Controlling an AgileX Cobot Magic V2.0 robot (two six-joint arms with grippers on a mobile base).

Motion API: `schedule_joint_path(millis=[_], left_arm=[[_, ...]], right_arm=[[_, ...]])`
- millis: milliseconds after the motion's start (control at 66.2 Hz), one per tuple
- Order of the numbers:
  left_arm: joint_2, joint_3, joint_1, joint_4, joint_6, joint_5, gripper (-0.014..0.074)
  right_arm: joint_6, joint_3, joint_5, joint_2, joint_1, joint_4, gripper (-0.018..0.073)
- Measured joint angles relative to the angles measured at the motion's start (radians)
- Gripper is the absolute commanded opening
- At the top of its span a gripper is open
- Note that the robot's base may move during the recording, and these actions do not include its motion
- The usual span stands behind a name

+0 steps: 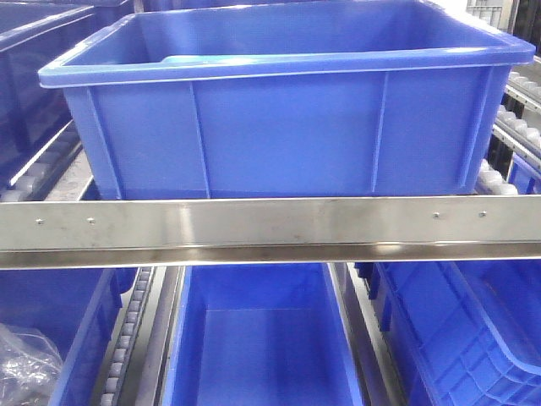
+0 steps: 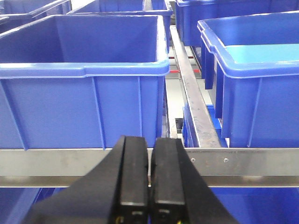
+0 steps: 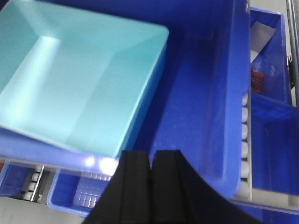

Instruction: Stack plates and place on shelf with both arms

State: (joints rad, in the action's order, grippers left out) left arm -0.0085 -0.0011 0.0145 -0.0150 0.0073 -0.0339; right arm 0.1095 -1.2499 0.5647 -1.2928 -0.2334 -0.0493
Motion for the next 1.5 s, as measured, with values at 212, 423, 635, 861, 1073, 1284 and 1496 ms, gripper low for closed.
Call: schedule_joint_path(millis=[212,423,635,861,1073,1284,1496], left_arm=[[0.000,0.000,-0.026,0.000,0.000,0.000,0.0087],[0.000,0.000,-0.026,0.000,0.000,0.000,0.0087],[0.000,0.000,-0.026,0.000,0.000,0.000,0.0087],[0.000,0.000,-0.026,0.000,0.000,0.000,0.0087],[0.000,0.000,-0.026,0.000,0.000,0.000,0.0087],[0.000,0.000,-0.026,0.000,0.000,0.000,0.0087],[0.000,0.000,-0.026,0.000,0.000,0.000,0.0087]], right_arm=[[0.000,0.354,-0.182,0.234,0.000,0.000,0.0056],[0.000,0.650,-0.301,0.462,0.035,0.004,0.0056],[0.000,0.859,-0.334,0.684,0.135,0.008,0.0056],[0.000,1.064,-0.356,0.939,0.236,0.041,0.0056],[0.000,1.262,-0.440,1.138,0.265,0.071,0.0056],[0.000,1.278,-0.416,1.282,0.265,0.091,0.0056],[0.000,1.278,-0.392,1.303,0.269,0.091,0.0056]])
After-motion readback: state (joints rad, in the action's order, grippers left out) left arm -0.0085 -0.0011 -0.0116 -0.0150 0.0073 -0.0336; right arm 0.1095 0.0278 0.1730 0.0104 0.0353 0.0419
